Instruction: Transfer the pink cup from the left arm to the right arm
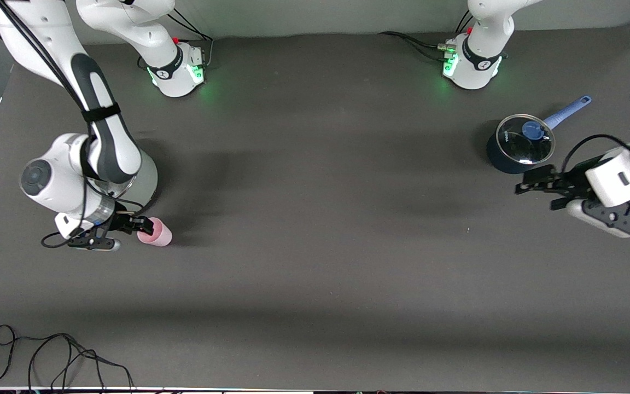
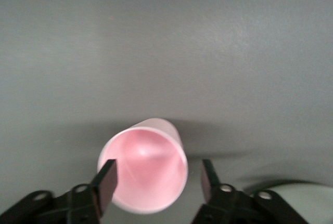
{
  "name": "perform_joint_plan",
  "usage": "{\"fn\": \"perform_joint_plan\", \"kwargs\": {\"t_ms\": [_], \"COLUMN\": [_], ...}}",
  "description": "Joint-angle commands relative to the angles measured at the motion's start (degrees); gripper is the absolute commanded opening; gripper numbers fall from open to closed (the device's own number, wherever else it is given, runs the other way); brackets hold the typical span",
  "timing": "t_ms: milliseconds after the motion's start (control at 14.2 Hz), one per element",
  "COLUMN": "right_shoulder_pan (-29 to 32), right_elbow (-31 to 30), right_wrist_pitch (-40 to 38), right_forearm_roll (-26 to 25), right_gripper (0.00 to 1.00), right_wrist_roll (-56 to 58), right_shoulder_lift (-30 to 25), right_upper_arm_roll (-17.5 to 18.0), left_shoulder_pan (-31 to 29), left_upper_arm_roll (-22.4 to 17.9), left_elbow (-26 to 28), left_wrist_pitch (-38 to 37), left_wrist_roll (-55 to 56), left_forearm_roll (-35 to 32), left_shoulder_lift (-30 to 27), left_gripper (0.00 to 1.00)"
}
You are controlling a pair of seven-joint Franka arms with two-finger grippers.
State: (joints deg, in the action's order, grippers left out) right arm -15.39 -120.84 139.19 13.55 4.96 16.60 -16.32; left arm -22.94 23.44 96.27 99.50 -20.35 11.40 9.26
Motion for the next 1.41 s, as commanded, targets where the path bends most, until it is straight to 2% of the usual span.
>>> {"fn": "perform_joint_plan", "kwargs": {"t_ms": [0, 71, 282, 423, 494, 705, 917, 988, 1199, 1340], "right_shoulder_pan": [-0.6, -0.6, -0.6, -0.5, -0.5, -0.4, -0.6, -0.7, -0.6, -0.6], "right_elbow": [0.0, 0.7, 4.8, 9.6, 12.9, 24.8, 28.0, 28.0, 28.4, 28.5], "right_wrist_pitch": [-8.3, -10.9, -21.3, -30.0, -35.2, -50.2, -52.6, -52.6, -51.8, -51.8], "right_forearm_roll": [0.6, -0.6, -9.5, -10.6, -11.1, -17.8, -18.3, -18.3, -17.5, -15.2], "right_gripper": [0.99, 0.99, 1.00, 1.00, 1.00, 1.00, 1.00, 1.00, 1.00, 1.00], "right_wrist_roll": [1.8, 1.6, 1.4, 1.3, 1.3, 1.8, 1.1, 1.0, 0.8, -4.7], "right_shoulder_lift": [-10.0, -12.8, -19.0, -21.4, -21.8, -20.7, -19.5, -18.7, -17.3, -17.3], "right_upper_arm_roll": [-0.7, -0.7, -0.6, -0.6, -0.8, -0.6, -0.6, -0.3, -0.2, -0.2], "left_shoulder_pan": [0.7, 0.6, 0.5, 1.1, 1.4, 1.6, 2.6, 5.6, 18.9, 24.9], "left_upper_arm_roll": [-0.2, -0.2, -0.3, -0.1, 0.5, 0.9, 1.2, -0.7, -13.9, -19.8], "left_elbow": [-4.2, -5.1, -6.0, -6.0, -6.0, -6.1, -6.1, -6.0, -6.0, -6.0], "left_wrist_pitch": [-5.6, -6.8, -7.5, -7.5, -7.7, -9.5, -9.9, -9.9, -9.9, -9.7], "left_wrist_roll": [3.5, 4.8, 6.8, 11.3, 12.9, 14.8, 14.7, 14.7, 14.9, 15.5], "left_forearm_roll": [-6.5, -7.6, -7.8, -10.3, -11.7, -11.9, -11.7, -11.8, -11.8, -11.8], "left_shoulder_lift": [-0.5, -0.6, -2.5, -3.1, -3.4, -5.3, -7.2, -7.2, -7.6, -7.9], "left_gripper": [1.00, 1.00, 1.00, 1.00, 1.00, 1.00, 1.00, 1.00, 1.00, 1.00]}}
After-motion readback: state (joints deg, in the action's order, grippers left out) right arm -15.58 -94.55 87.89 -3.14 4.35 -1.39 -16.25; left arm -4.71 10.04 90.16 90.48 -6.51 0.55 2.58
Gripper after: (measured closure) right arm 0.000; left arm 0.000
